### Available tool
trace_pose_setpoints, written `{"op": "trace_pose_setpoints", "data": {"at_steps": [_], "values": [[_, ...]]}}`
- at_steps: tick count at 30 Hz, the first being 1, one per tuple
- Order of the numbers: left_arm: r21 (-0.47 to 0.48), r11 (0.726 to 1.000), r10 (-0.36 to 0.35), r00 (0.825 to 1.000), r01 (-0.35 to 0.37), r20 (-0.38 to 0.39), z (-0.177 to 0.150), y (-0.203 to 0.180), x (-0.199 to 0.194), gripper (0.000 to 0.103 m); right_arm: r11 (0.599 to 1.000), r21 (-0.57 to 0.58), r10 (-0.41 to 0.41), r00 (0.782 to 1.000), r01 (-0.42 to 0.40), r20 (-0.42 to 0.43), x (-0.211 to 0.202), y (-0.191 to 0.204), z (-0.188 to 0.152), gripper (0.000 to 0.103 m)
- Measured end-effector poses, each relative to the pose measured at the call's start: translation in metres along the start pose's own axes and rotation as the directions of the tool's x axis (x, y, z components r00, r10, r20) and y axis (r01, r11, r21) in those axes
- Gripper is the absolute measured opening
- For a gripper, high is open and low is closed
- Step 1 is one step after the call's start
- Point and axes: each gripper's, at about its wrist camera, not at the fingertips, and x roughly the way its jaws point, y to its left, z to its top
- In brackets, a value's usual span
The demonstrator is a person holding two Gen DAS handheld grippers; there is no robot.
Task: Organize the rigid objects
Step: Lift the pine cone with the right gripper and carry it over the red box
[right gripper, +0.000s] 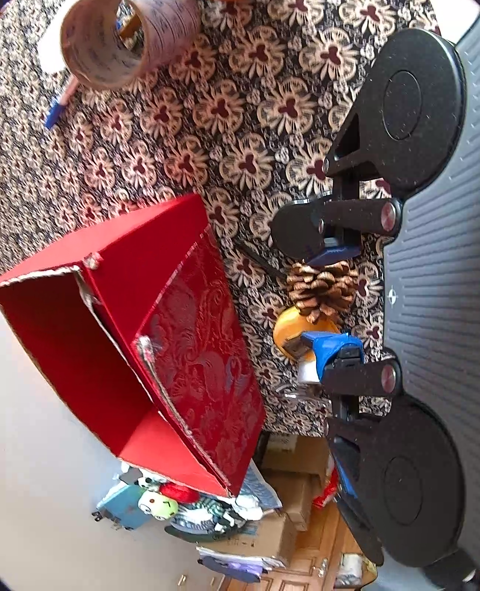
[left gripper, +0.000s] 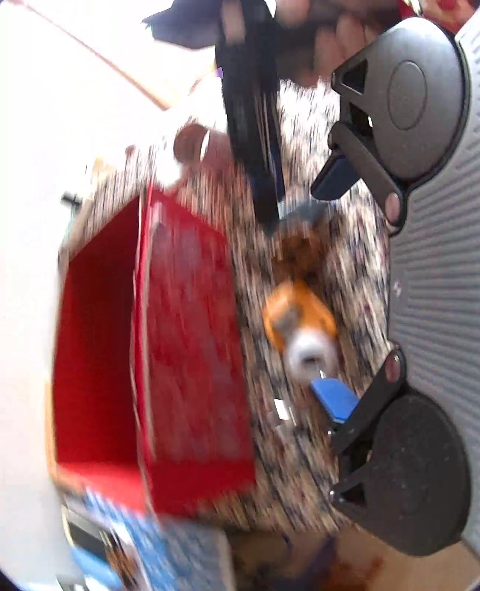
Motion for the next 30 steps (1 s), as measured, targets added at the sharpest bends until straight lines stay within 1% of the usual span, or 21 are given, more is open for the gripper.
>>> {"op": "trace_pose_setpoints", "data": {"at_steps": [1, 3, 5, 7, 10, 12, 14, 15, 16, 17, 18, 20, 22, 23, 26, 28, 30], "values": [[0.039, 0.999, -0.025, 1.000, 0.025, -0.003, 0.003, -0.011, 0.006, 0.102, 1.000, -0.003, 0.003, 1.000, -0.003, -0.001, 0.001, -0.001, 0.001, 0.022], [0.109, 0.993, -0.042, 0.999, 0.044, -0.022, 0.005, -0.030, 0.021, 0.102, 1.000, -0.008, -0.006, 1.000, 0.006, -0.002, 0.003, -0.002, 0.002, 0.022], [0.134, 0.990, -0.047, 0.998, 0.054, -0.050, 0.006, -0.038, 0.037, 0.102, 1.000, -0.016, -0.009, 1.000, 0.008, -0.015, 0.008, -0.002, 0.004, 0.022], [0.116, 0.991, -0.059, 0.995, 0.067, -0.075, 0.008, -0.037, 0.053, 0.102, 1.000, -0.015, 0.000, 1.000, 0.000, -0.022, 0.010, -0.004, 0.005, 0.022], [0.075, 0.994, -0.073, 0.994, 0.079, -0.087, 0.009, -0.033, 0.066, 0.101, 1.000, -0.007, 0.017, 0.999, -0.017, -0.033, 0.015, -0.006, 0.005, 0.022], [0.069, 0.994, -0.077, 0.994, 0.083, -0.083, 0.009, -0.033, 0.067, 0.099, 1.000, -0.006, 0.026, 0.999, -0.026, -0.040, 0.017, -0.007, 0.005, 0.022], [0.076, 0.994, -0.066, 0.995, 0.072, -0.081, 0.010, -0.032, 0.069, 0.097, 1.000, -0.004, 0.030, 0.999, -0.030, -0.045, 0.020, -0.008, 0.006, 0.022], [0.078, 0.995, -0.060, 0.995, 0.066, -0.086, 0.010, -0.032, 0.072, 0.092, 1.000, -0.004, 0.031, 0.998, -0.031, -0.047, 0.020, -0.008, 0.006, 0.021], [0.077, 0.995, -0.063, 0.994, 0.070, -0.091, 0.010, -0.033, 0.072, 0.084, 1.000, -0.004, 0.029, 0.998, -0.029, -0.050, 0.022, -0.008, 0.006, 0.021], [0.072, 0.994, -0.080, 0.991, 0.087, -0.106, 0.011, -0.032, 0.075, 0.057, 1.000, -0.005, 0.026, 0.999, -0.026, -0.048, 0.022, -0.009, 0.006, 0.021], [0.066, 0.994, -0.079, 0.989, 0.087, -0.123, 0.011, -0.031, 0.079, 0.053, 0.999, -0.006, 0.031, 0.998, -0.032, -0.048, 0.022, -0.009, 0.006, 0.020], [0.067, 0.995, -0.061, 0.991, 0.069, -0.116, 0.010, -0.030, 0.079, 0.053, 1.000, -0.007, 0.030, 0.998, -0.031, -0.049, 0.021, -0.010, 0.006, 0.018], [0.059, 0.995, -0.068, 0.992, 0.075, -0.109, 0.010, -0.028, 0.078, 0.054, 1.000, -0.018, 0.018, 0.998, -0.019, -0.053, 0.021, -0.009, 0.005, 0.016], [0.058, 0.995, -0.071, 0.992, 0.078, -0.108, 0.010, -0.028, 0.078, 0.052, 1.000, -0.018, 0.020, 0.998, -0.021, -0.051, 0.020, -0.009, 0.004, 0.016], [0.070, 0.995, -0.058, 0.993, 0.065, -0.099, 0.009, -0.028, 0.076, 0.044, 1.000, -0.013, 0.022, 0.999, -0.023, -0.045, 0.017, -0.011, 0.002, 0.010], [0.079, 0.995, -0.054, 0.994, 0.062, -0.095, 0.009, -0.028, 0.076, 0.037, 1.000, -0.018, 0.013, 0.999, -0.014, -0.042, 0.013, -0.010, 0.000, 0.009], [0.082, 0.994, -0.058, 0.994, 0.066, -0.094, 0.009, -0.030, 0.075, 0.032, 1.000, -0.025, 0.000, 0.999, -0.001, -0.039, 0.009, -0.008, -0.002, 0.006]]}}
